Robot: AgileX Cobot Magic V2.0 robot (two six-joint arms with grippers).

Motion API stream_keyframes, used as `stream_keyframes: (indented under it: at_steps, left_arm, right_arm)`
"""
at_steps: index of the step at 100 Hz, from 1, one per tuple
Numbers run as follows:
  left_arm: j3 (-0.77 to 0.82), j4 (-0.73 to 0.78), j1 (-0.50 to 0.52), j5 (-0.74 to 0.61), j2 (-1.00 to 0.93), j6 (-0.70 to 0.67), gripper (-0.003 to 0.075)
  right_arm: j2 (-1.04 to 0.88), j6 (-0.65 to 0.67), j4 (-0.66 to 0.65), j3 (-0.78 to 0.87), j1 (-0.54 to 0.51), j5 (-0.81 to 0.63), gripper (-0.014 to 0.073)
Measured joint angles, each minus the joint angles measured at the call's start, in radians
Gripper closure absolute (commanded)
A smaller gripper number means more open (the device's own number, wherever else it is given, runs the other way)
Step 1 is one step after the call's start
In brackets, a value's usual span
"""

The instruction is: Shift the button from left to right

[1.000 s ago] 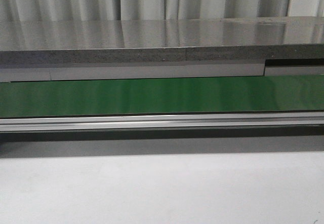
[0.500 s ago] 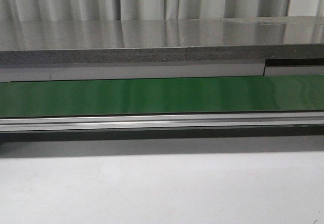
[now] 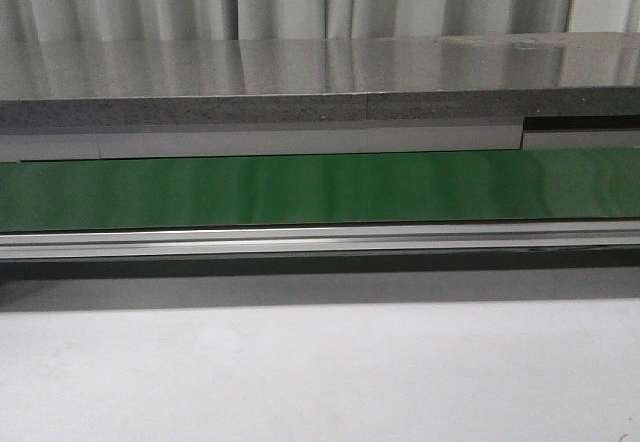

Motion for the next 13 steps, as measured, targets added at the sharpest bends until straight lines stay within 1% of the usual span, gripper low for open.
stream_keyframes:
  at_steps: [13]
  left_arm:
    - [0.0,0.0,0.0,0.0,0.0,0.0,0.0741]
  right_arm:
    - [0.0,0.0,0.0,0.0,0.0,0.0,0.0661]
